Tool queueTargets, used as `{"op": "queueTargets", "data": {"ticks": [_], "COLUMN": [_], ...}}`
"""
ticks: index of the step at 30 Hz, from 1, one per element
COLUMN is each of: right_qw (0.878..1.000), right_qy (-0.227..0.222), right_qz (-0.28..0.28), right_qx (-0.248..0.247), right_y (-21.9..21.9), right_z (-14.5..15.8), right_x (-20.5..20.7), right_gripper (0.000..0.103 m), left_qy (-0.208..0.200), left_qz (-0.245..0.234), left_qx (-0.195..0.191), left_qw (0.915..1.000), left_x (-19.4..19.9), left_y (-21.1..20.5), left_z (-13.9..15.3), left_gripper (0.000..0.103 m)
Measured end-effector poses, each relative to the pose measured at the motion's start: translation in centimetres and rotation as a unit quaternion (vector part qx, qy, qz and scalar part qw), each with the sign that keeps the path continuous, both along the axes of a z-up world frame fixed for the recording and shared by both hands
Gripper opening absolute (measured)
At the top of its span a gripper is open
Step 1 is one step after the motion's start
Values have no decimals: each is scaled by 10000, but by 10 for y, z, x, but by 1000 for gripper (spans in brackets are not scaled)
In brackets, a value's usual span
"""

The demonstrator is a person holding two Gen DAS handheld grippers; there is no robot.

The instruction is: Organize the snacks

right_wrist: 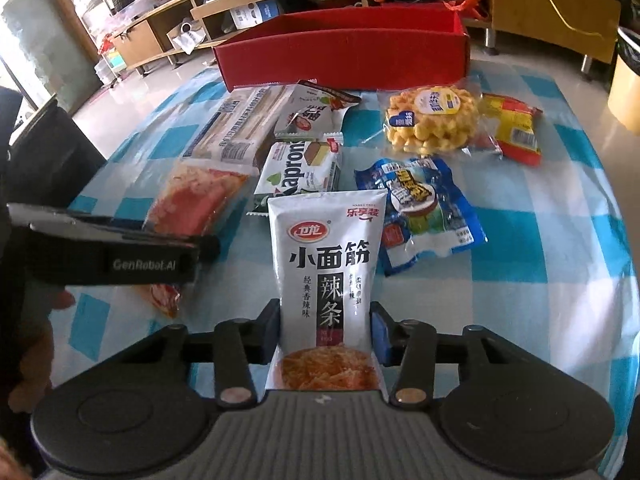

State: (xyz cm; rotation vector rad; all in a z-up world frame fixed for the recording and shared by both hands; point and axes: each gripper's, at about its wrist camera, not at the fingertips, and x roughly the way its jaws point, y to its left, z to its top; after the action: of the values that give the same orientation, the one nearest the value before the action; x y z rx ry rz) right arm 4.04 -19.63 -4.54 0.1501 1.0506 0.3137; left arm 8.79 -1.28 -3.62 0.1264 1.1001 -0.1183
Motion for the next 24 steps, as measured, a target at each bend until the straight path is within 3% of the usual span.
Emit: {"op": "queueTargets", "data": {"ticks": [15,24], "right_qw": [9991,9977], "right_qy": [-234,-439], "right_qz": [-97,-134], "right_qx": [352,492], "right_y": [-11,-17], "right_z": [26,41], "right_x": [-16,-19], "right_gripper": [42,42], "left_qy": [148,-98], "left_qz": [-105,-45], "left_qx": [-448,-614], "left_qw": [9988,9981], "left_x": [-34,-37], "left_y": [7,6], "left_z": [14,37], "left_gripper": [62,62]}}
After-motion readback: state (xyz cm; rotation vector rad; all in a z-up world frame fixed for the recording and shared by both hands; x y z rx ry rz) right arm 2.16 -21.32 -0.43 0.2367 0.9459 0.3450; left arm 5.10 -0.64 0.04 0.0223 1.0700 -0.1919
